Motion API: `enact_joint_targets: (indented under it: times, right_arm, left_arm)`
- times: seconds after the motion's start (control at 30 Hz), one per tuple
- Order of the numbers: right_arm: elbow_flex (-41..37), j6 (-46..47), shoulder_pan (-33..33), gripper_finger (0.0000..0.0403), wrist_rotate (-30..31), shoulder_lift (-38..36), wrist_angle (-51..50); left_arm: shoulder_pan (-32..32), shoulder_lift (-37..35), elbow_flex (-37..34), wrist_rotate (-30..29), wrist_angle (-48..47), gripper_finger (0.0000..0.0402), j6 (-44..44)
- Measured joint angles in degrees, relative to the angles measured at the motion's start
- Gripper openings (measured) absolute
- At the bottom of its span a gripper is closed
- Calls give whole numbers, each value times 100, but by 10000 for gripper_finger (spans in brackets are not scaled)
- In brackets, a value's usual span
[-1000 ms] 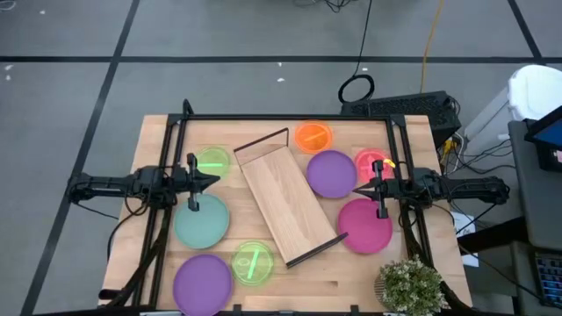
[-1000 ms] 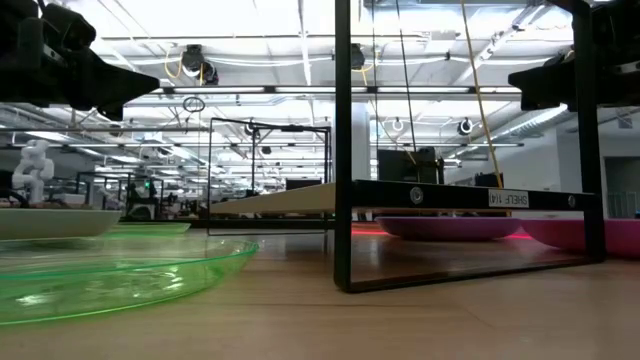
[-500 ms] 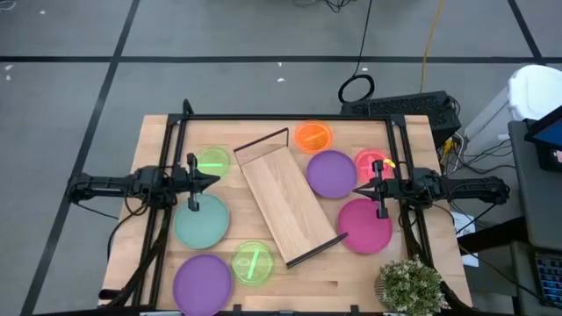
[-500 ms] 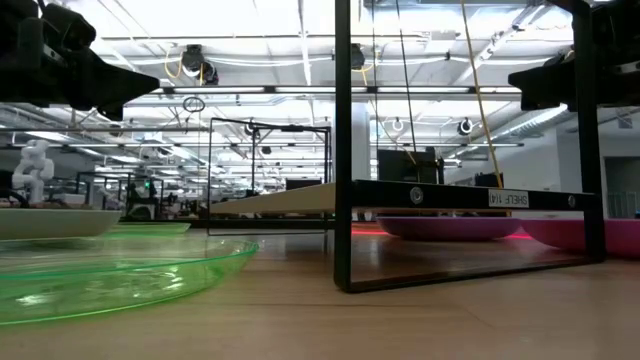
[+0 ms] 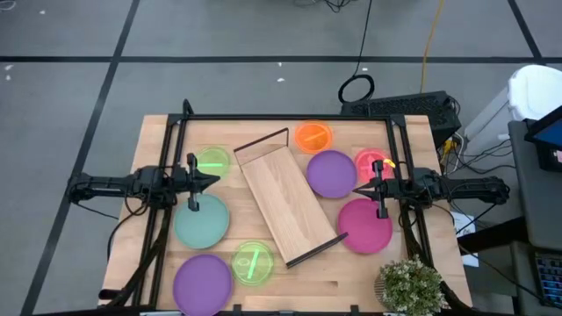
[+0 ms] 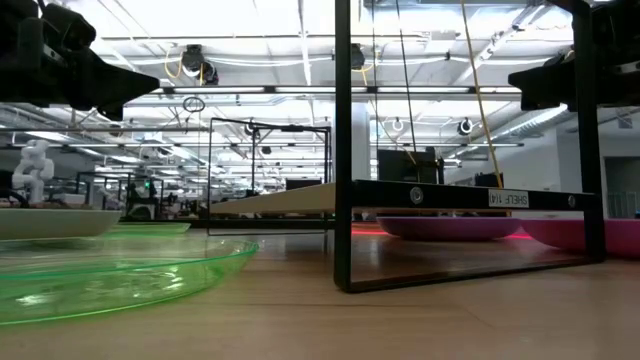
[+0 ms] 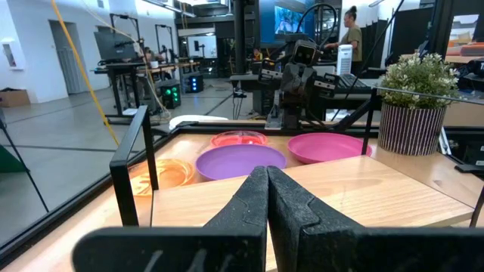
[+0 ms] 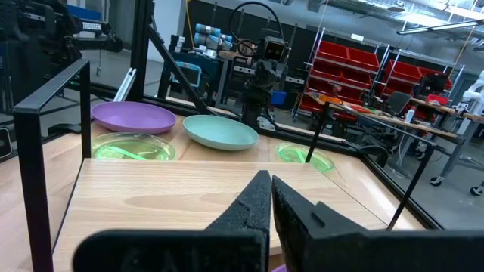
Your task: Place and stack plates onto a shelf
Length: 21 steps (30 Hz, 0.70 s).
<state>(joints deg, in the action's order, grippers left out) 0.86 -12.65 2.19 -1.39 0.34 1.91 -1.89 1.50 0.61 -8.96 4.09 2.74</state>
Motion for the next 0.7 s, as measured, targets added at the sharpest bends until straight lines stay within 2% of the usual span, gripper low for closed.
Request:
enact_joint_targets:
  times: [0.7]
  right_arm:
    - [-1, -45, 1, 0, 2, 0, 0]
  left_arm:
    - [0, -2, -1, -1, 0, 1, 0]
